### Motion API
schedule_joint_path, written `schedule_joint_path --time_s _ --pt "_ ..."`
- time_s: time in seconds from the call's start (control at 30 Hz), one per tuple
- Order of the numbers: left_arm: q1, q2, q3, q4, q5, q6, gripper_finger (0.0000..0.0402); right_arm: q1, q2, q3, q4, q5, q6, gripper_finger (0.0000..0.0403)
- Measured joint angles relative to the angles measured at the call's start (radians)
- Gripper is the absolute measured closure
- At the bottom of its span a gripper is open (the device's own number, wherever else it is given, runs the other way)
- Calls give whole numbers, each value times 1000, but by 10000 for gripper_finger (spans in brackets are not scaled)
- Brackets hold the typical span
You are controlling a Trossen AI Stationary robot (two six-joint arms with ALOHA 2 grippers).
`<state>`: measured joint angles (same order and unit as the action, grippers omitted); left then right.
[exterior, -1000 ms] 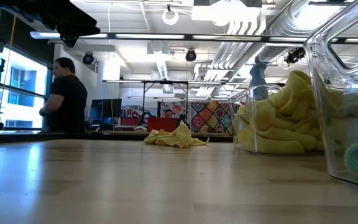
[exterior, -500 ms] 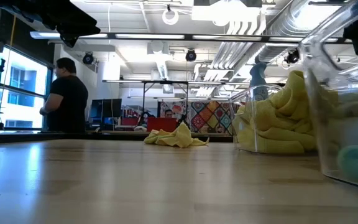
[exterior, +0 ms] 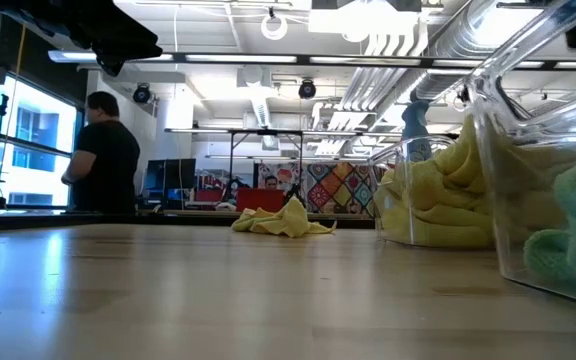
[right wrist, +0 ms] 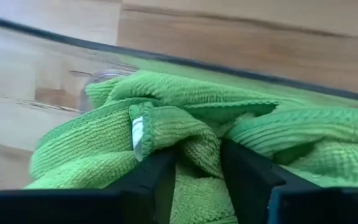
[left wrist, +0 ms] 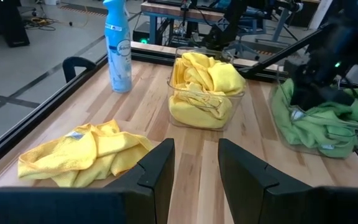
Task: Sort microfiber towel by color & place in baskets
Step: Put the green microfiber towel into the bottom transparent bin
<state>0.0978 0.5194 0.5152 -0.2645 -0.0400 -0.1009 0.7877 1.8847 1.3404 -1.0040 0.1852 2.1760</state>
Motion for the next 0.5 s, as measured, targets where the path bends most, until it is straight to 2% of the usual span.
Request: schedule_joint_path --time_s 0.33,0.5 --pt "0 0 0 0 -2 0 289 18 0 308 -375 -1 -3 261" --pt "0 0 0 0 -2 0 289 37 0 412 -409 -25 8 261"
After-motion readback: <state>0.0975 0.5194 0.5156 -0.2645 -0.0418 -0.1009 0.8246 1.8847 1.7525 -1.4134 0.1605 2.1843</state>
